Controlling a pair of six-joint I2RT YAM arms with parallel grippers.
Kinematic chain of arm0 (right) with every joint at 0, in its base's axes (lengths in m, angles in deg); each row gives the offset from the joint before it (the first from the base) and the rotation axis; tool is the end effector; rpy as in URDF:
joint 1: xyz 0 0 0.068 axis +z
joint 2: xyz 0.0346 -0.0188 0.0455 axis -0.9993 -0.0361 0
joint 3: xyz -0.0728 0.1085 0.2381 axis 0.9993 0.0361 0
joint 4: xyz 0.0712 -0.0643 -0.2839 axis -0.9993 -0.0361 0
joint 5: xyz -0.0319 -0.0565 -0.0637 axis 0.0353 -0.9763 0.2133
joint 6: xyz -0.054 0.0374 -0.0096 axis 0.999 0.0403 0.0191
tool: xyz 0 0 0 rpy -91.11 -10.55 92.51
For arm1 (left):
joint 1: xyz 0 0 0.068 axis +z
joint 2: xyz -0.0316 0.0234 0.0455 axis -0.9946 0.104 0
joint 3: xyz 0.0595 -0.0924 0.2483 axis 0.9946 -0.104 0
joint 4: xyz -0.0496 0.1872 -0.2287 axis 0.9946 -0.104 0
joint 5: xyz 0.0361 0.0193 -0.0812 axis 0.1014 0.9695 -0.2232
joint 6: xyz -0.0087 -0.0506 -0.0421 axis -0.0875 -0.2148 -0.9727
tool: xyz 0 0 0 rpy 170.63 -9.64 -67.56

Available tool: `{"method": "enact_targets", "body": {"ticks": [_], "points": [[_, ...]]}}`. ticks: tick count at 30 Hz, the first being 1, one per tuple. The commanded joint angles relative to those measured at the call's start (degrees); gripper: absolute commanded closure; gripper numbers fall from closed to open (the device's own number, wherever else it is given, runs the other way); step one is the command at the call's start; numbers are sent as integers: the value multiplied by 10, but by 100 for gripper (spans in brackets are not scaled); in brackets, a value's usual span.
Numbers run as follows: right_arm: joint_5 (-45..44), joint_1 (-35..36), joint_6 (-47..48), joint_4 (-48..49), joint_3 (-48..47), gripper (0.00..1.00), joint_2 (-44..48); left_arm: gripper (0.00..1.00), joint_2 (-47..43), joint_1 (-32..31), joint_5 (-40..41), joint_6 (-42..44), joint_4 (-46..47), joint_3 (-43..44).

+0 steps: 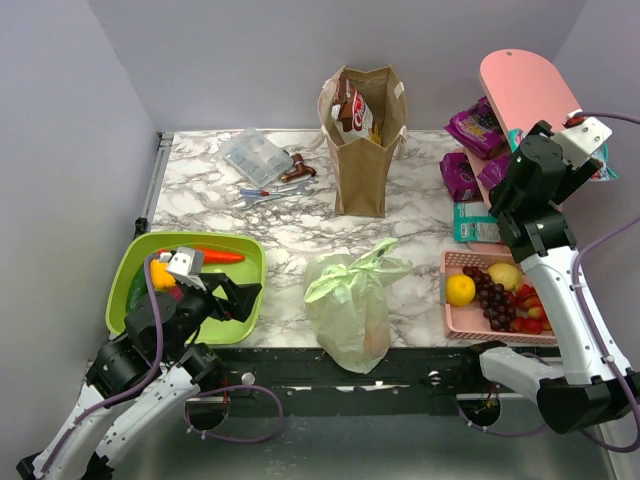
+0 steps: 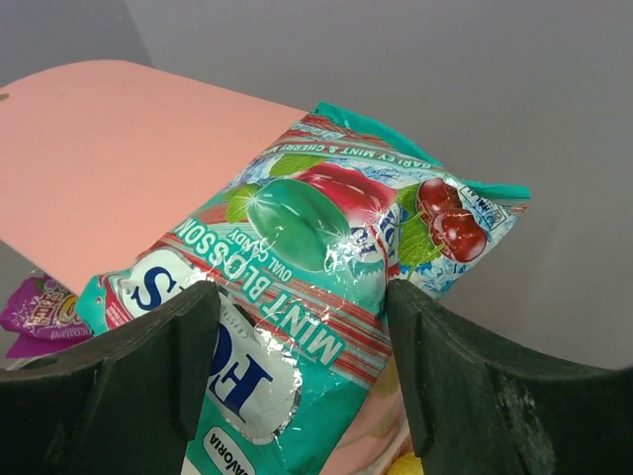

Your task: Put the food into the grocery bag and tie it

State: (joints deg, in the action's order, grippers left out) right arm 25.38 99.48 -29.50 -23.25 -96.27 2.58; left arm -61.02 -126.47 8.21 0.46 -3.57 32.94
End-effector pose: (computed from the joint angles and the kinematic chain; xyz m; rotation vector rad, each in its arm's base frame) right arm 0.2701 0.0071 0.4525 0.7716 1.4292 -0.6398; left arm 0.0807 -0.0591 0.3280 0.0848 1.8358 -0.6865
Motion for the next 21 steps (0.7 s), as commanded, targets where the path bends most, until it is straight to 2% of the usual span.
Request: {"method": "enact_targets", "body": {"ticks": [1, 13, 17, 21], "points": [[-1, -2, -10, -18, 20, 32, -12, 1, 5, 2, -6, 3, 6, -3], [37, -2, -39, -37, 24, 74, -17, 1, 7, 2, -6, 3, 6, -3], [75, -2, -66, -49, 23, 89, -12, 1, 8, 2, -5, 4, 7, -3], [102, -2, -79, -53, 23, 99, -9, 1, 11, 2, -5, 3, 6, -3]]}}
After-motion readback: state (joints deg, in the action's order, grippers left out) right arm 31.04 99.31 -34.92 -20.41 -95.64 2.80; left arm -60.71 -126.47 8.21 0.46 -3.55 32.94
